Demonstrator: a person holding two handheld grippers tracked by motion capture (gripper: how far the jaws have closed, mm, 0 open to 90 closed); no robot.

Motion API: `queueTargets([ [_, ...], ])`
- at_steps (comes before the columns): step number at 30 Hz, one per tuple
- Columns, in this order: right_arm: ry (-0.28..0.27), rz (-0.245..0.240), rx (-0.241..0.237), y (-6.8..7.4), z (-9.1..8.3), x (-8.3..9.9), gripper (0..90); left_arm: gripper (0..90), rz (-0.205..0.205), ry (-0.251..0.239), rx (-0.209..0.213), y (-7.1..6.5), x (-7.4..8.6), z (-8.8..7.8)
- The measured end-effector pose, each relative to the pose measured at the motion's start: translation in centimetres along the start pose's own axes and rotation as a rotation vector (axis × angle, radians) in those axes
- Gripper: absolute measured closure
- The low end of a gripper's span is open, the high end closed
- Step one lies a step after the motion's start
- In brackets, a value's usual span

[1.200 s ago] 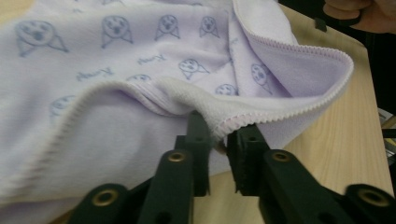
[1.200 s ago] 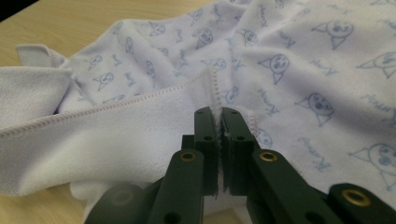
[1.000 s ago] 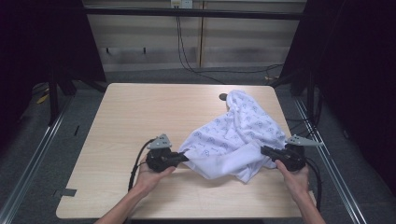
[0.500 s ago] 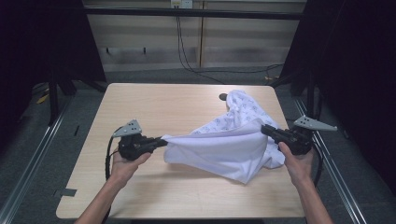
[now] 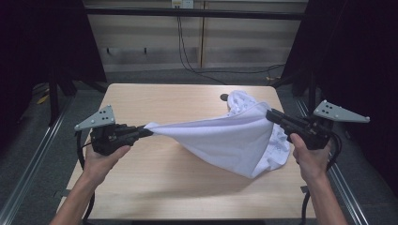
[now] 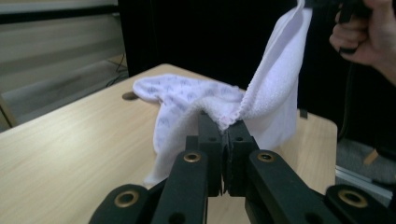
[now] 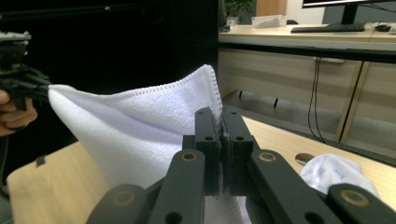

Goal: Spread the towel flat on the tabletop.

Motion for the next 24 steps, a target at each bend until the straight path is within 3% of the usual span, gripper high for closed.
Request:
queueTargets([
  [2,0.014,-0.008,-0.001,0.3,-0.2,0.4,87.5,88.2,-0.001,0.052,0.013,-0.4,1.0,0.1],
  [4,0.055,-0.006,-0.012,0.7,-0.3,2.3,87.5,88.2,-0.009,0.121,0.039,-0.6,3.1,0.9],
  [5,0.082,0.006,-0.018,0.8,-0.3,3.7,87.5,88.1,-0.019,0.153,0.052,-0.8,4.4,1.4],
  [6,0.137,0.037,-0.042,1.1,-0.4,7.1,87.4,88.1,-0.050,0.201,0.086,-1.1,7.0,2.3],
  [7,0.165,0.050,-0.051,1.2,-0.5,8.8,87.5,88.0,-0.050,0.201,0.086,-1.1,7.0,2.3],
  [8,0.165,0.050,-0.051,1.2,-0.5,8.8,87.5,88.0,-0.050,0.237,0.098,-1.4,8.2,2.8],
  [9,0.187,0.070,-0.058,1.5,-0.7,10.5,87.5,88.0,-0.039,0.275,0.115,-1.9,9.3,3.1],
  [10,0.242,0.092,-0.069,2.2,-1.3,13.2,87.4,88.0,-0.035,0.306,0.141,-2.6,10.2,3.3],
  [12,0.265,0.093,-0.079,2.6,-1.8,14.1,87.3,88.0,-0.010,0.356,0.180,-4.0,11.6,3.2],
  [14,0.300,0.082,-0.093,3.8,-3.2,15.1,87.2,87.9,0.011,0.370,0.235,-5.7,12.3,2.2],
  [18,0.251,0.075,-0.108,6.7,-6.9,16.0,85.7,83.3,0.038,0.369,0.302,-8.1,12.6,0.7],
  [21,0.252,0.082,-0.103,7.9,-8.6,17.1,73.6,73.5,0.038,0.349,0.337,-8.3,12.6,-0.2],
  [23,0.259,0.088,-0.104,7.7,-8.9,17.4,66.0,65.8,0.017,0.346,0.319,-7.7,12.8,-0.6],
  [24,0.259,0.097,-0.081,7.4,-9.0,17.5,64.8,64.8,0.004,0.341,0.307,-7.2,12.8,-0.7],
])
Point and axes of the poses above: each handheld gripper's, and its own axes: z roughly forward along the jaws, x roughly out of its underside, y roughly to its left, the point moved 1 cm from there along z, roughly forward along the jaws, and after that the axes turned 7 degrees about y, right-handed, at the moved point
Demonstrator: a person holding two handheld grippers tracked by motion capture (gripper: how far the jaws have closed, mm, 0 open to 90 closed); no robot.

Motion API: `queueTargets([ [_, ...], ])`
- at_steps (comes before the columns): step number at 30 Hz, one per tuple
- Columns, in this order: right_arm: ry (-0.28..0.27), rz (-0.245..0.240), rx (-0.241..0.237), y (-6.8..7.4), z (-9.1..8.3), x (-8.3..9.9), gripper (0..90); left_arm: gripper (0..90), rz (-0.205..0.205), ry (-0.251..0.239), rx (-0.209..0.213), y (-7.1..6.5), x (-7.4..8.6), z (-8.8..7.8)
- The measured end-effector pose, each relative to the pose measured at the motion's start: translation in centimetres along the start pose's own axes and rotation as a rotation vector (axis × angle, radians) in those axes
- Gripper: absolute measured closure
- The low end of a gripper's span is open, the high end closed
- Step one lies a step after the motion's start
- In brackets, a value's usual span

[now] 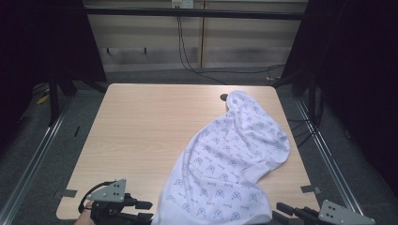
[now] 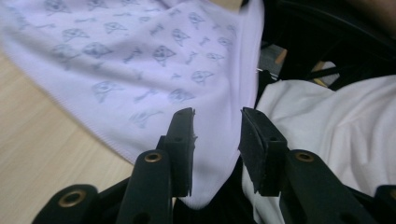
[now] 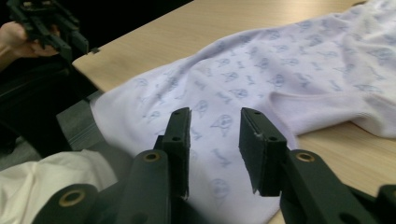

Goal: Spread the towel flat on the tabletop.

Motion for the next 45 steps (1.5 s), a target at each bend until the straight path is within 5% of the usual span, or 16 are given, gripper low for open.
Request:
queueTargets([
  [4,0.017,0.017,0.023,-1.8,1.0,-0.3,63.1,69.0,-0.063,-0.014,-0.041,2.9,-0.5,0.9],
  [7,0.099,0.022,0.026,-4.2,4.6,-1.3,60.0,77.3,-0.089,-0.018,-0.059,5.8,-1.9,2.7],
  [13,0.181,0.002,0.022,-6.1,9.4,-3.3,59.7,83.7,-0.156,0.021,-0.129,11.9,-5.2,8.0],
  [17,0.250,-0.005,0.019,-7.0,12.5,-4.0,58.4,83.9,-0.163,0.083,-0.149,13.4,-6.2,11.3],
  [20,0.308,-0.012,0.018,-7.5,14.1,-3.8,58.4,84.8,-0.132,0.125,-0.172,13.2,-6.1,12.6],
  [22,0.339,-0.029,0.039,-7.5,14.6,-3.5,73.3,87.8,-0.119,0.144,-0.186,12.8,-5.9,12.4],
  [26,0.297,-0.041,0.067,-7.0,13.2,-3.5,88.8,89.9,-0.118,0.144,-0.200,12.2,-4.7,11.1],
  [29,0.251,-0.018,0.079,-6.6,11.0,-3.3,89.3,90.0,-0.124,0.155,-0.213,11.4,-3.3,9.7],
  [35,0.230,0.026,0.116,-6.4,6.9,-1.2,89.4,90.0,-0.165,0.164,-0.161,8.8,-0.4,7.2],
  [40,0.219,0.042,0.106,-5.3,4.7,-0.2,88.3,90.0,-0.133,0.212,-0.048,5.9,0.9,6.7],
  [42,0.248,0.021,0.111,-4.6,4.5,0.1,82.3,89.0,-0.121,0.208,-0.030,5.3,1.0,6.6],
  [45,0.254,0.028,0.130,-4.5,4.6,0.0,68.7,84.0,-0.146,0.152,-0.054,6.4,-0.1,6.5],
])
Point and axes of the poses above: each handheld gripper's, and its own axes: z roughly forward along the jaws, x roughly out of its underside, y roughly to its left, the point moved 1 cm from there along z, roughly forward along the jaws, and after that the axes turned 7 degrees about y, right-handed, at the moved point
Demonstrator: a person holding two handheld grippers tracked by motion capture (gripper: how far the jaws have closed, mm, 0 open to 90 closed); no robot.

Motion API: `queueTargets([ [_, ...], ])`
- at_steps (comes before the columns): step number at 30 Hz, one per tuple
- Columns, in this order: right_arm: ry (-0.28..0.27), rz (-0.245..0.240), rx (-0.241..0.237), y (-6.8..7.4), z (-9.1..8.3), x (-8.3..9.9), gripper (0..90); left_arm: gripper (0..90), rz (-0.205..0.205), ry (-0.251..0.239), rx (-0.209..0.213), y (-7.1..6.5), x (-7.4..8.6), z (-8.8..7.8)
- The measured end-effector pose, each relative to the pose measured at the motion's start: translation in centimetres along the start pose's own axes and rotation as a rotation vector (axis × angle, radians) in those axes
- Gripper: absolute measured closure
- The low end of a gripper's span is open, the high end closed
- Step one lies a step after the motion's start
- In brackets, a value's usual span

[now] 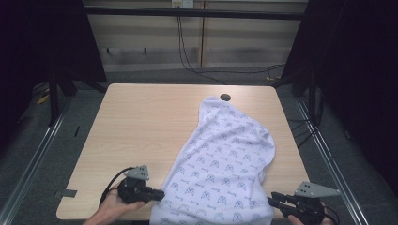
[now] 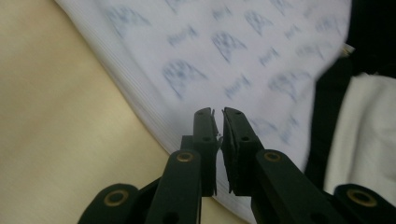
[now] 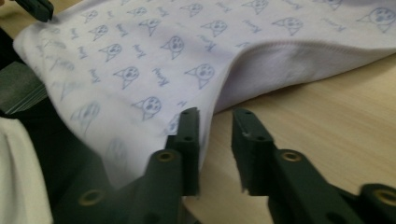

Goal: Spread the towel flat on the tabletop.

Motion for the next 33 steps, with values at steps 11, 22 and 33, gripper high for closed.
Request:
queueTargets([
  [11,-0.020,-0.012,-0.006,-1.8,3.3,-3.7,60.3,83.3,-0.024,-0.121,-0.125,5.9,-7.9,3.8],
  [22,0.083,-0.072,0.002,-2.8,9.1,-6.6,59.8,76.7,0.073,-0.013,-0.025,2.0,-7.9,6.8],
  [33,0.117,-0.111,0.031,-2.2,10.5,-6.3,78.9,73.8,0.106,0.059,0.004,-1.6,-4.4,4.9],
])
Point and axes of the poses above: each handheld gripper's, and its own axes: z roughly forward along the jaws, x roughly out of its underside, y roughly to its left, the point moved 1 cm from there along z, roughly forward along the jaws, and after that the axes turned 7 degrees about y, right-handed, at the moved point
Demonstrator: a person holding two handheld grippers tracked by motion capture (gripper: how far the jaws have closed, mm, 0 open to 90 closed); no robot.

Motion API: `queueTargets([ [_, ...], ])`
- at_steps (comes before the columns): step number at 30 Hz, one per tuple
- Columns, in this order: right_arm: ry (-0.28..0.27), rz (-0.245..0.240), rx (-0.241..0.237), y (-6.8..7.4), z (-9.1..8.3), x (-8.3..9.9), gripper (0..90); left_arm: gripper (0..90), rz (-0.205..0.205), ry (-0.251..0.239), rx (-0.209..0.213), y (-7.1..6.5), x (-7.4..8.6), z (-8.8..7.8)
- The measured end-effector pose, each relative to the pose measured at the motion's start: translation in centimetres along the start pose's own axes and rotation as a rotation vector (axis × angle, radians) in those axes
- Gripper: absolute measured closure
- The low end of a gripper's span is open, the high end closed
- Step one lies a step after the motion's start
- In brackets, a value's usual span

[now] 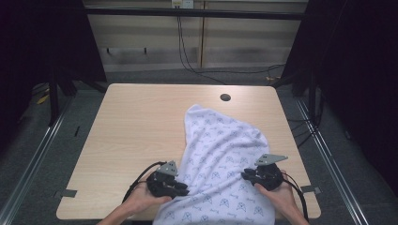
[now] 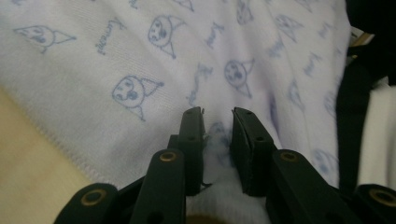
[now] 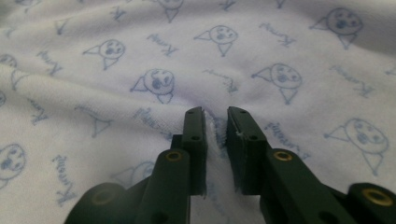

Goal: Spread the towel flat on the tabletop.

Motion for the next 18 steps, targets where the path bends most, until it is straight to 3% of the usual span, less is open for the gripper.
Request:
queueTargets([
  [4,-0.005,-0.032,-0.033,0.8,0.7,-0.8,81.6,73.6,-0.021,0.005,0.026,-1.2,1.9,-1.1],
  [6,-0.006,-0.049,-0.055,1.4,1.3,-1.4,83.2,69.8,-0.083,-0.031,0.041,-1.0,2.8,-1.7],
  [7,-0.007,-0.060,-0.065,1.8,1.6,-1.8,84.3,69.3,-0.089,-0.040,0.028,-0.8,2.9,-1.9],
  [10,0.014,-0.097,-0.069,2.4,2.0,-2.4,86.4,69.7,-0.148,-0.158,-0.014,1.2,2.7,-3.4],
  [12,0.019,-0.099,-0.067,2.3,1.8,-2.4,87.1,70.8,-0.182,-0.208,-0.091,2.6,2.2,-4.1],
  [15,0.028,-0.062,-0.053,1.3,0.9,-1.4,87.1,71.6,-0.216,-0.245,-0.144,4.6,2.0,-4.6],
  [18,0.030,-0.038,-0.063,0.8,0.0,-0.3,87.1,72.2,-0.232,-0.243,-0.172,6.0,1.3,-4.3],
])
Point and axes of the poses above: each handheld gripper's, and its own axes: z roughly forward along the jaws, x roughly out of its underside, y roughly to its left, the point moved 1 cm from there along z, roughly forward along the jaws, and after that the axes turned 7 degrees about y, right-handed, at the moved point
